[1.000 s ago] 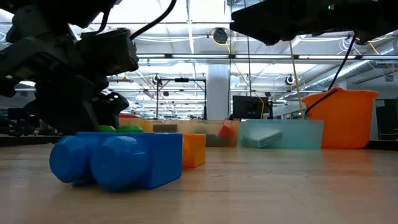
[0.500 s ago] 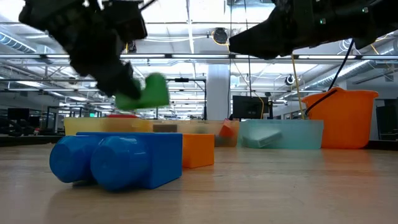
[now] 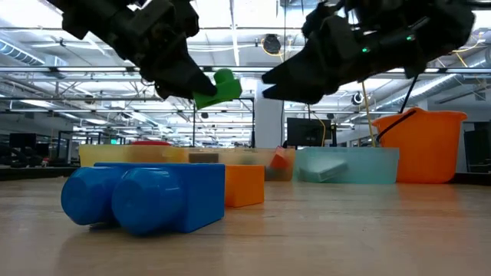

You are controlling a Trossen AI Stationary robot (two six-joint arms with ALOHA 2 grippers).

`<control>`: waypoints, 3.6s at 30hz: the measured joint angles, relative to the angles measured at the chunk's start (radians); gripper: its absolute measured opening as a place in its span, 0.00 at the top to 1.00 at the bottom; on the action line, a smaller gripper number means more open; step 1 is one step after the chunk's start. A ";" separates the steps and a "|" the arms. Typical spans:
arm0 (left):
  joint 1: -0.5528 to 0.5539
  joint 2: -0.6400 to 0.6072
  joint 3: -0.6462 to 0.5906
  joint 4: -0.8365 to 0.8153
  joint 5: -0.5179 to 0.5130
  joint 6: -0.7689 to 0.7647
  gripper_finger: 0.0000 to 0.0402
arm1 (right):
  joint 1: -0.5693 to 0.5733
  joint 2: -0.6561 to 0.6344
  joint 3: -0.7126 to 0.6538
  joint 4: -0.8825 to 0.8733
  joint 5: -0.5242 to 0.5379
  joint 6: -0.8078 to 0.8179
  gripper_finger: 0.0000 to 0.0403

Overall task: Pick & Place Toys
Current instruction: Put the green game piece into the orange bin, then put the blue game piece into the orange bin

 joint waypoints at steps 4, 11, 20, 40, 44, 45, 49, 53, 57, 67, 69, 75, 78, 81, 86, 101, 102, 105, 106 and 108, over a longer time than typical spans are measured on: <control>0.030 0.000 0.000 -0.007 0.017 0.044 0.67 | -0.036 0.065 0.064 0.004 -0.072 -0.029 0.29; 0.075 0.000 0.000 0.000 0.060 0.107 0.67 | -0.098 0.180 0.166 0.003 -0.203 -0.106 0.34; 0.118 0.000 0.000 -0.030 0.109 0.155 0.67 | -0.139 0.232 0.222 0.026 -0.251 -0.135 0.45; 0.137 0.002 -0.002 0.033 0.086 0.162 0.53 | -0.154 0.229 0.222 -0.034 -0.255 -0.105 0.75; 0.142 -0.018 -0.004 0.041 0.068 0.131 0.39 | -0.155 0.212 0.221 -0.062 -0.255 -0.051 0.76; 0.143 -0.027 -0.001 0.080 0.059 0.124 0.36 | -0.157 0.198 0.221 -0.091 -0.245 -0.047 0.76; 0.151 -0.081 0.003 0.104 0.032 0.137 0.28 | -0.174 0.139 0.220 -0.185 -0.171 -0.045 0.76; 0.150 -0.146 0.000 0.153 0.009 0.219 0.24 | -0.207 0.066 0.222 -0.230 -0.081 -0.051 0.76; 0.152 -0.183 0.002 0.173 0.000 0.267 0.23 | -0.262 0.032 0.219 -0.263 0.037 -0.076 0.76; 0.151 -0.163 0.000 0.136 0.002 0.167 0.22 | -0.451 0.084 0.210 -0.339 0.088 -0.065 0.69; 0.151 -0.153 0.000 0.129 0.003 0.167 0.22 | -0.468 0.110 0.215 -0.302 0.089 -0.071 0.67; 0.151 -0.133 0.000 0.126 0.004 0.154 0.22 | -0.489 0.117 0.213 -0.328 0.083 -0.034 0.59; 0.151 -0.133 0.000 0.124 0.004 0.152 0.22 | -0.491 0.087 0.213 -0.389 0.010 -0.012 0.53; 0.151 -0.134 0.000 0.123 0.004 0.148 0.22 | -0.494 0.061 0.213 -0.406 -0.021 -0.006 0.45; 0.138 -0.120 0.000 0.025 0.063 0.084 0.22 | -0.450 0.009 0.214 -0.462 -0.021 -0.012 0.35; -0.095 0.095 -0.001 -0.157 0.092 -0.099 0.22 | -0.255 -0.130 0.214 -0.545 -0.016 -0.081 0.36; -0.107 0.113 0.001 -0.145 0.066 -0.114 0.22 | -0.250 -0.136 0.214 -0.549 -0.016 -0.082 0.36; -0.130 0.164 0.000 -0.127 -0.036 -0.148 0.22 | -0.248 -0.142 0.214 -0.546 -0.016 -0.082 0.36; -0.136 0.180 0.000 -0.113 -0.058 -0.153 0.22 | -0.249 -0.142 0.214 -0.548 -0.016 -0.081 0.37; -0.144 0.204 0.000 -0.093 -0.082 -0.162 0.22 | -0.249 -0.141 0.214 -0.559 -0.014 -0.072 0.37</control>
